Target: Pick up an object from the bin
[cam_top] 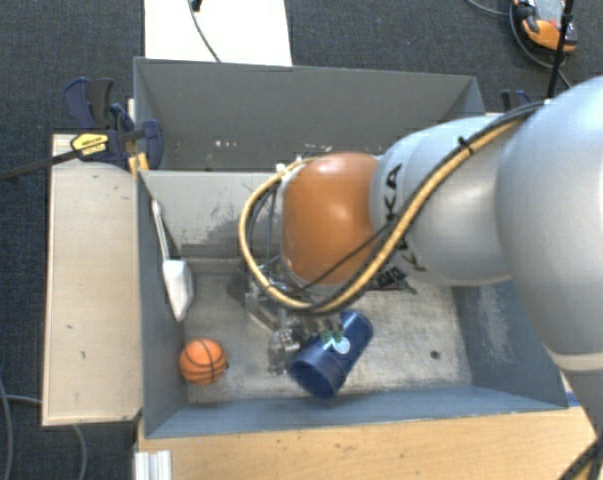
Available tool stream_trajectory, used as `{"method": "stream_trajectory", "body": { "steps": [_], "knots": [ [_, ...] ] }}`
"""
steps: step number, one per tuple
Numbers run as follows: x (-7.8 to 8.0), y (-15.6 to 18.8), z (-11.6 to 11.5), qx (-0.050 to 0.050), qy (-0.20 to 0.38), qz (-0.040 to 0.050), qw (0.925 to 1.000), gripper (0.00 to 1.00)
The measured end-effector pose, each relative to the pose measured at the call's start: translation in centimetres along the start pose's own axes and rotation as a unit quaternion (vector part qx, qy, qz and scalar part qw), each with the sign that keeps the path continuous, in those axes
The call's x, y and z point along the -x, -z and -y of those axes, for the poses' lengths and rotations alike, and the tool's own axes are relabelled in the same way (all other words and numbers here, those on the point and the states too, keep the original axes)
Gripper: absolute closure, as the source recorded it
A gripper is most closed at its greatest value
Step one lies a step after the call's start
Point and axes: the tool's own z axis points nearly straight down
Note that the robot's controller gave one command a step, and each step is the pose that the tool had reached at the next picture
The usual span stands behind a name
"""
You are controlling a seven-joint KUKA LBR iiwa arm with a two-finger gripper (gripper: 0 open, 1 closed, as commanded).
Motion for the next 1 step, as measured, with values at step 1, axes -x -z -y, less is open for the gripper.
{"method": "stream_trajectory", "body": {
  "steps": [1],
  "knots": [
    [3.47,0.02,0.47,0.006,0.051,0.0084,0.9986,0.00]
  ]
}}
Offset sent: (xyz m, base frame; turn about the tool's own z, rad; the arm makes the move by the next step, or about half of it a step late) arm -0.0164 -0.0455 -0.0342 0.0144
